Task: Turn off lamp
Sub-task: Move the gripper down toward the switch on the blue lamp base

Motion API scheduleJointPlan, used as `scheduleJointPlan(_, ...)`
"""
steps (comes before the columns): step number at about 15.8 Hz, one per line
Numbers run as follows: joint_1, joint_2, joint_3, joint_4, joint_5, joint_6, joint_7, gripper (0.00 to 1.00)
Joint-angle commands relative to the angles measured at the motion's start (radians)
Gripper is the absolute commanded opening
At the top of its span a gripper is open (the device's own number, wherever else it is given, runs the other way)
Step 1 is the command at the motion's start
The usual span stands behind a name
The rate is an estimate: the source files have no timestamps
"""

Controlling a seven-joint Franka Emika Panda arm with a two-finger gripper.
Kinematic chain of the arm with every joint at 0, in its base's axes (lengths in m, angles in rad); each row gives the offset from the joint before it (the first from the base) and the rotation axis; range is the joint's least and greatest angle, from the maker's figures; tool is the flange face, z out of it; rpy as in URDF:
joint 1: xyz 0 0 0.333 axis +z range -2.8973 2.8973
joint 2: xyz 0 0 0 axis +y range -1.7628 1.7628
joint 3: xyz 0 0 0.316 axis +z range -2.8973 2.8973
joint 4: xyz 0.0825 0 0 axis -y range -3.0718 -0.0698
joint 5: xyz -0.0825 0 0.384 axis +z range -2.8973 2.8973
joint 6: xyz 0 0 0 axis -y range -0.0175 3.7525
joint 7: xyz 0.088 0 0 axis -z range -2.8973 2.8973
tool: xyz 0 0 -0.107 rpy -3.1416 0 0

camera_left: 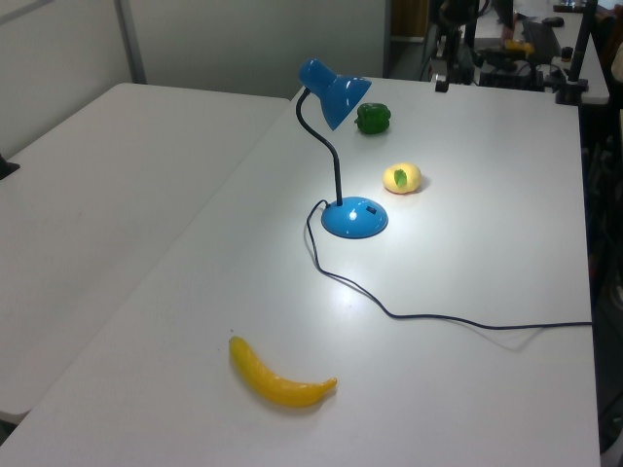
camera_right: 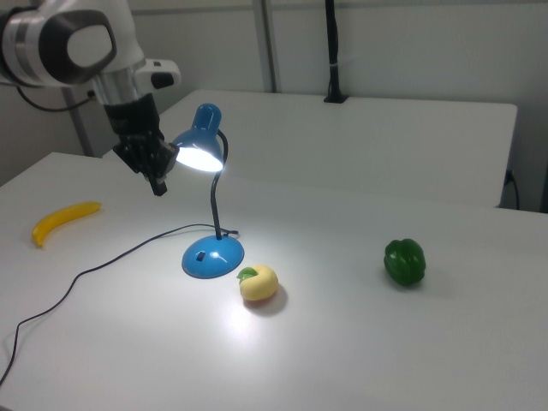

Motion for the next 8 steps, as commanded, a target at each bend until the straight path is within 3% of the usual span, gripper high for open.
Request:
scheduleJointPlan(1,0.029,-0.007,-0.004,-0.113,0.010,0.127,-0.017,0.00)
scheduleJointPlan(8,0.049,0.079,-0.003,-0.172,0.010,0.296,-0.005,0.00)
